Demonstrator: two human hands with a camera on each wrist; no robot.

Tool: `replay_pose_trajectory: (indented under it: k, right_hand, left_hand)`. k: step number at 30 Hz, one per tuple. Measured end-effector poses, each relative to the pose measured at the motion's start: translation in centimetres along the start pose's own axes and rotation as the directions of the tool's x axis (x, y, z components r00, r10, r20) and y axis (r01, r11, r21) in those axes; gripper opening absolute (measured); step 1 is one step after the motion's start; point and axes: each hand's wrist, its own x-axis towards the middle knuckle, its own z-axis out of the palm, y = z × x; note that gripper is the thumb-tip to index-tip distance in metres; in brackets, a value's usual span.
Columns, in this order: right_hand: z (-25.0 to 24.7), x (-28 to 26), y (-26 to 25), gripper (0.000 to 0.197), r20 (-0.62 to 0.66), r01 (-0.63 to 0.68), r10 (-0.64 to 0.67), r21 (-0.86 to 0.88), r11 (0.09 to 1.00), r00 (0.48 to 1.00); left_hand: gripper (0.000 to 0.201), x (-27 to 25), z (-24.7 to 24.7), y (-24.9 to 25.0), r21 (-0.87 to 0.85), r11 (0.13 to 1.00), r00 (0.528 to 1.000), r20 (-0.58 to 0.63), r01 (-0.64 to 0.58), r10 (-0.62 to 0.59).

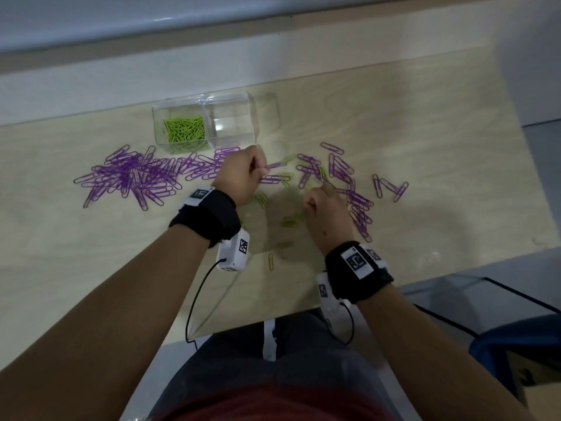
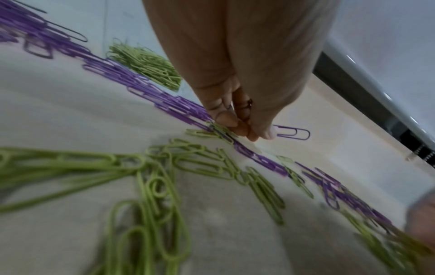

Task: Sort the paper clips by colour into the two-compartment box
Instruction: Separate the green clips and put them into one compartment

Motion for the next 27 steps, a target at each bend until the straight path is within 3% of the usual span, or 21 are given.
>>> replay_pose_trajectory:
  k: [3, 5, 7, 11, 14, 16, 21, 24, 27]
  right_hand:
    - [0.4, -1.8, 0.1, 0.004, 0.157, 0.099, -0.1, 0.013, 0.995, 0.982]
    - [0.2, -2.4, -0.1, 0.004, 0.225, 0.156, -0.159, 0.03, 0.987, 0.961]
    - [-0.2, -1.8, -0.1, 0.003, 0.196, 0.175, -0.176, 0.022, 0.984, 0.965]
    - [-1.0, 2.0, -0.8, 0.008, 0.032, 0.166, -0.165, -0.034, 0.986, 0.986]
    - [-0.6, 5.0, -1.9, 0.02, 0.116, 0.149, -0.128, -0.2, 0.968, 0.985]
    - [-0.2, 6.1, -2.6, 0.025, 0.178, 0.138, -0.087, -0.299, 0.944, 0.98]
    - [-0.3, 6.3, -2.6, 0.008, 0.221, 0.146, -0.068, -0.361, 0.921, 0.973]
    - [-0.6, 4.8, -1.9, 0.011, 0.199, 0.117, -0.053, -0.326, 0.938, 0.979]
    - [-0.4, 1.7, -1.3, 0.008, 0.164, 0.172, -0.132, -0.261, 0.95, 0.978]
  left_hand:
    - [0.014, -0.3, -0.4, -0.1, -0.06, 0.996, 0.994, -0.088, 0.06, -0.065]
    - [0.007, -0.5, -0.4, 0.0, 0.03, 0.996, 0.985, -0.156, 0.078, -0.073]
    - [0.01, -0.9, -0.2, 0.3, 0.172, 0.984, 0.979, -0.202, 0.034, 0.002]
    - [0.023, -1.0, 0.9, 0.8, 0.283, 0.955, 0.994, -0.034, -0.09, 0.104]
    - [0.017, -0.8, 1.5, 0.9, 0.324, 0.944, 0.998, 0.038, -0.063, 0.053]
    - [0.015, -0.8, 1.5, 0.8, 0.313, 0.949, 0.999, 0.041, -0.031, 0.019]
    - [0.016, -0.6, 1.0, 1.0, 0.381, 0.924, 0.998, 0.05, 0.013, -0.035]
    - [0.013, -0.4, 0.5, 1.1, 0.436, 0.896, 0.996, 0.006, 0.082, -0.093]
    - [0.02, -0.4, 0.1, 1.2, 0.458, 0.881, 0.993, -0.053, 0.121, -0.109]
